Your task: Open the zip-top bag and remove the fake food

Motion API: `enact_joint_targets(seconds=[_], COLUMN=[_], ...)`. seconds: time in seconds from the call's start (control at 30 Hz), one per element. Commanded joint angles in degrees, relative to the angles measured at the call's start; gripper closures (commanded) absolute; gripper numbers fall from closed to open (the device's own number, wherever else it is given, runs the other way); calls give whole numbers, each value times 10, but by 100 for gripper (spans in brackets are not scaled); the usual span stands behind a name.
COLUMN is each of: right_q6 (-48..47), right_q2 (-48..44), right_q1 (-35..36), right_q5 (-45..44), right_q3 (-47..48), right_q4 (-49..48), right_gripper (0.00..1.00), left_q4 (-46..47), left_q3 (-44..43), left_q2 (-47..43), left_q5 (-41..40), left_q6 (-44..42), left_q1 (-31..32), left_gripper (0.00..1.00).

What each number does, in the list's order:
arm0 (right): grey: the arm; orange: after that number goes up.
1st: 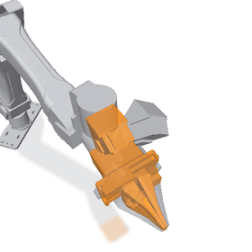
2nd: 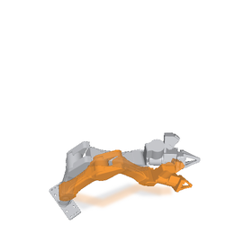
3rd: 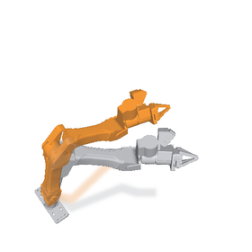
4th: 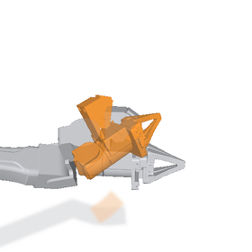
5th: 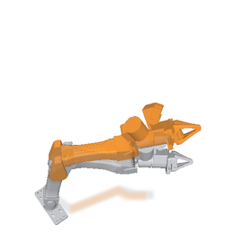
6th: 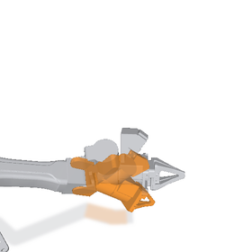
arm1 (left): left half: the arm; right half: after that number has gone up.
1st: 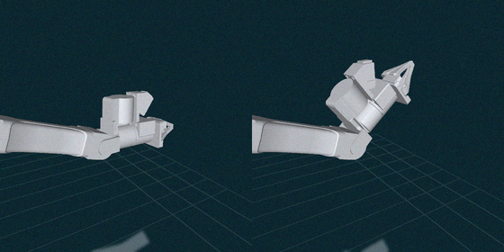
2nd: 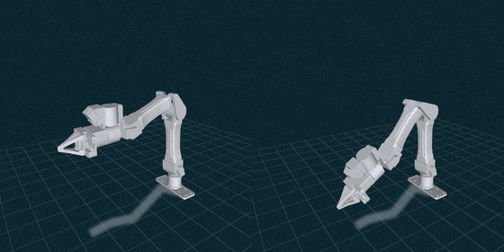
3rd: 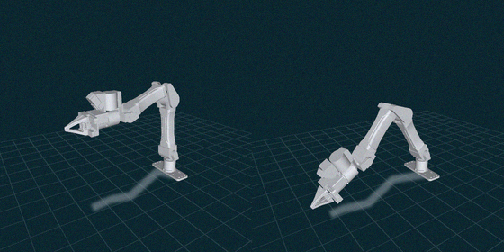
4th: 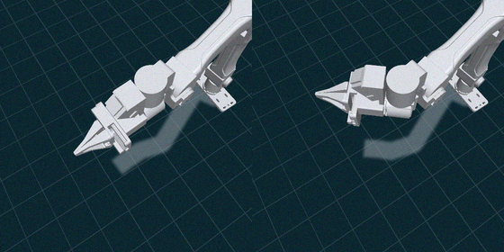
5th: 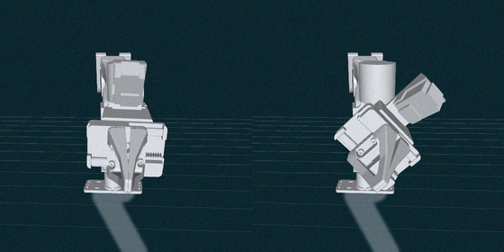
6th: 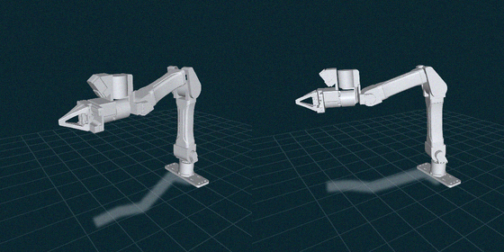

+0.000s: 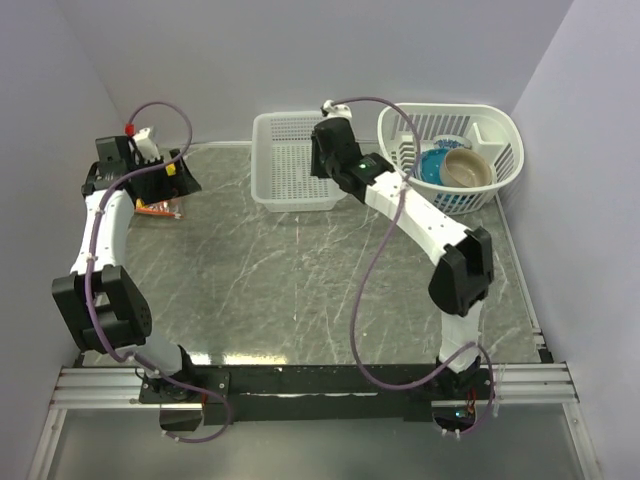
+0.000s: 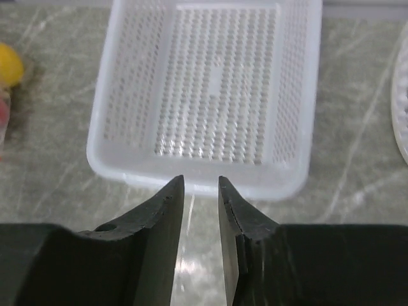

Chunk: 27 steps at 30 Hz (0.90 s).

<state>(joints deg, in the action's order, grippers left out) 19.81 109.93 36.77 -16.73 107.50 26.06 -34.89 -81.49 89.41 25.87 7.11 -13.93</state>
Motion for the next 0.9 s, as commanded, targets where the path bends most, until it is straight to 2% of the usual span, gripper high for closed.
enact_joint_targets(seconds=[0.0,0.1,0.23,0.3,0.33,0.47,0.53,0.57,0.6,0.63,0.73,0.87], right_q6=[-33,-50,-58,-52,-50,-33,-30,-27,-27,-30,-37,-46], right_q2=[63,95,156,188,195,207,208,208,207,202,191,193], right_q1=[1,-1,-2,-3,-6,-5,-6,-5,-5,-5,-5,-5], right_q5=[-27,-23,-20,-16,-15,-15,-12,-8,-4,-1,8,2], right_q3=[53,56,125,169,175,152,139,128,122,107,76,76], right_q4=[-79,-116,-88,-69,-59,-50,-42,-38,-34,-33,-37,-25], right_gripper=[65,64,62,59,56,54,47,44,36,34,22,21], left_q4=[-14,-54,-49,-26,-17,52,89,97,110,117,136,149], left_q3=[13,19,55,75,98,156,172,173,170,167,148,105], left_q2=[-21,-20,-48,-76,-87,-143,-146,-136,-127,-117,-65,22], left_q5=[115,151,124,80,34,-62,-102,-113,-123,-131,-115,-73], left_q6=[-17,-40,-55,-47,-42,-15,3,13,18,23,30,44], left_q1=[-67,-114,-155,-159,-159,-167,-174,-180,-182,-186,-196,-196], left_gripper=[1,1,1,1,1,1,1,1,1,1,1,1])
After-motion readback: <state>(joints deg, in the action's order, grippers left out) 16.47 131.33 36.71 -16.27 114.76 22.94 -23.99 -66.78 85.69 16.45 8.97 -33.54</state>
